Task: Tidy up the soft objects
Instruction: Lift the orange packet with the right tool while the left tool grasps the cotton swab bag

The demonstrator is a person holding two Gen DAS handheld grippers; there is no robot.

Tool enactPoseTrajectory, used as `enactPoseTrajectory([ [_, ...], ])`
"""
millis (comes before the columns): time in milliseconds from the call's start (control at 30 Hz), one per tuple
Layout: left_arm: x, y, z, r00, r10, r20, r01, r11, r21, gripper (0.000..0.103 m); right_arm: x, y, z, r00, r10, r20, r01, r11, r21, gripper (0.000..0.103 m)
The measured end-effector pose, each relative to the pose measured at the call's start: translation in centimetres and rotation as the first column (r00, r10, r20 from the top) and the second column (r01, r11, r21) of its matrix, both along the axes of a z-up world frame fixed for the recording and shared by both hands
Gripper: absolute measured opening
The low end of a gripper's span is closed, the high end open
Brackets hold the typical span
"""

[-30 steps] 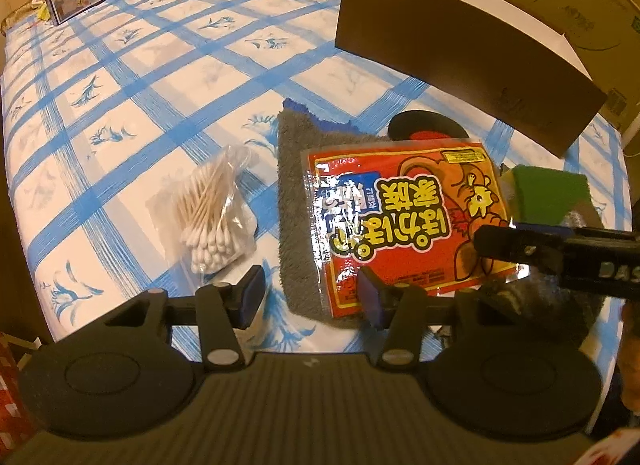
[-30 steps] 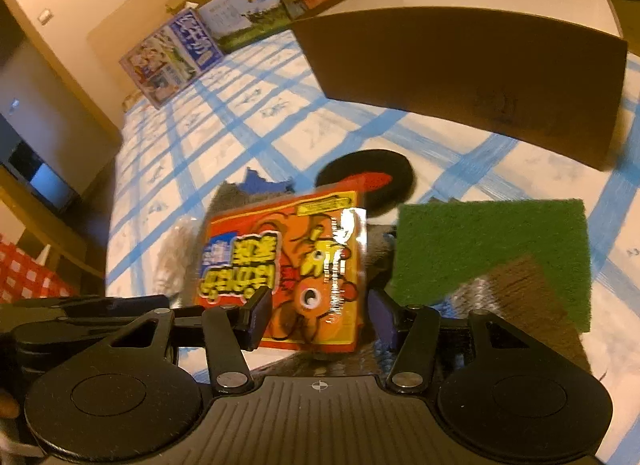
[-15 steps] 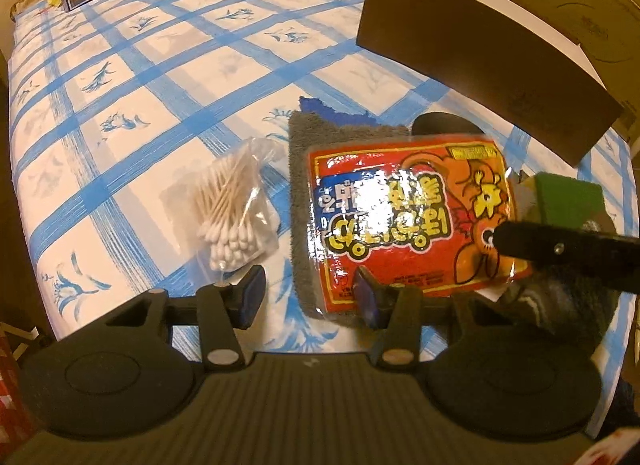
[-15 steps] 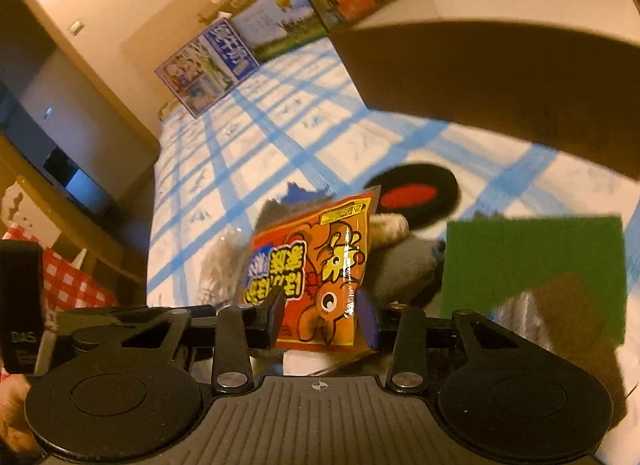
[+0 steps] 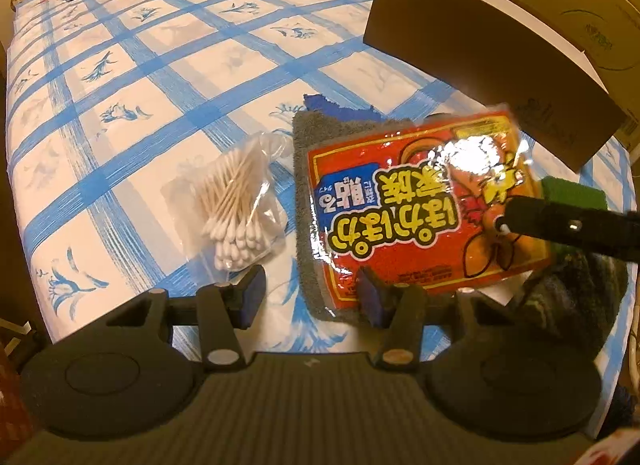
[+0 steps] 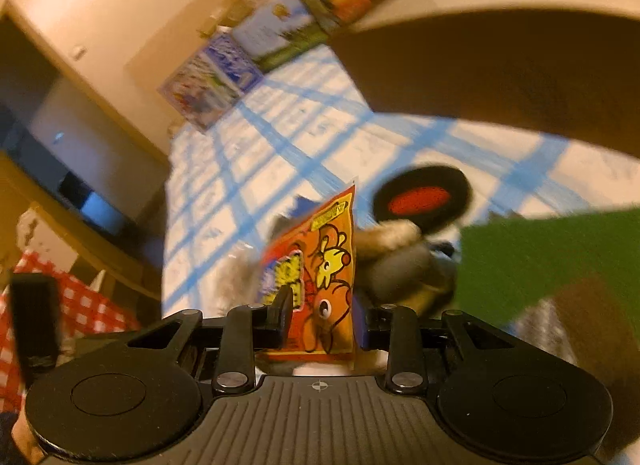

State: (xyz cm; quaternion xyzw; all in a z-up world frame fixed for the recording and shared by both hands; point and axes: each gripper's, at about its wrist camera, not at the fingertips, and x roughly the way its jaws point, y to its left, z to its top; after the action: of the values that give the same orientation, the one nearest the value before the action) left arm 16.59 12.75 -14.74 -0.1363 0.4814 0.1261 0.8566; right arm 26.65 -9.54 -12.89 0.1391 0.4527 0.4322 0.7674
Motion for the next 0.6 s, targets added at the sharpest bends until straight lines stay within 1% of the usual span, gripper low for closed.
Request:
enactPoseTrajectory([
  [67, -0.1, 0.2, -0.1, 1.000, 0.007, -0.001, -0.007, 1.000, -0.004, 0.048, -0.7, 0.5, 0.8, 0.999, 0.031, 0.027, -0.030, 0.999, -0.032, 0.032],
  [133, -0.1, 0.4, -0.1, 1.000, 0.006, 0.000, -0.006, 1.000, -0.006, 0.048, -1.3, 0.8, 1.4, 0.998, 0.050, 0.033, -0.048, 0.997, -0.059, 0.031],
  [233, -0.1, 0.3, -0.2, 1.000, 0.001, 0.004, -0.001, 1.000, -0.002, 0.048, -1.7, 1.3, 1.5, 0.997, 0.073, 0.029, -0.072, 0.997, -0.026, 0.031],
  [300, -0.1, 0.4, -0.1, 1.000, 0.004, 0.005, -0.004, 1.000, -0.006, 0.048, -1.6, 2.2, 0.8, 0.997, 0.071, 0.018, -0.070, 0.997, -0.036, 0.031],
  [333, -0.2, 0.5, -0.1, 1.000, 0.005, 0.006, -0.005, 1.000, -0.009, 0.048, -1.5, 2.6, 0.4, 0.998, 0.066, 0.014, -0.065, 0.997, -0.039, 0.028],
  [367, -0.3, 0.5, -0.1, 1.000, 0.006, 0.005, -0.006, 1.000, -0.011, 0.048, -1.4, 2.9, 0.0, 0.998, 0.060, 0.005, -0.060, 0.997, -0.042, 0.020],
  [400, -0.4, 0.6, -0.1, 1.000, 0.008, 0.002, -0.008, 1.000, -0.011, 0.047, -1.3, 3.2, -0.3, 0.998, 0.059, -0.007, -0.059, 0.997, -0.047, 0.014],
  [433, -0.5, 0.7, 0.1, 1.000, 0.011, 0.004, -0.011, 1.000, -0.012, 0.046, -1.3, 3.3, -0.5, 0.998, 0.056, -0.013, -0.057, 0.998, -0.042, 0.011],
  [500, -0.8, 0.9, 0.5, 1.000, 0.012, 0.007, -0.012, 1.000, -0.018, 0.044, -1.4, 3.3, -0.3, 0.998, 0.054, -0.012, -0.054, 0.998, -0.023, 0.008],
  [600, -1.4, 1.0, 1.8, 0.999, 0.006, 0.032, -0.006, 1.000, -0.007, 0.044, -1.6, 3.1, 0.5, 0.999, 0.046, -0.003, -0.046, 0.999, -0.001, 0.004],
])
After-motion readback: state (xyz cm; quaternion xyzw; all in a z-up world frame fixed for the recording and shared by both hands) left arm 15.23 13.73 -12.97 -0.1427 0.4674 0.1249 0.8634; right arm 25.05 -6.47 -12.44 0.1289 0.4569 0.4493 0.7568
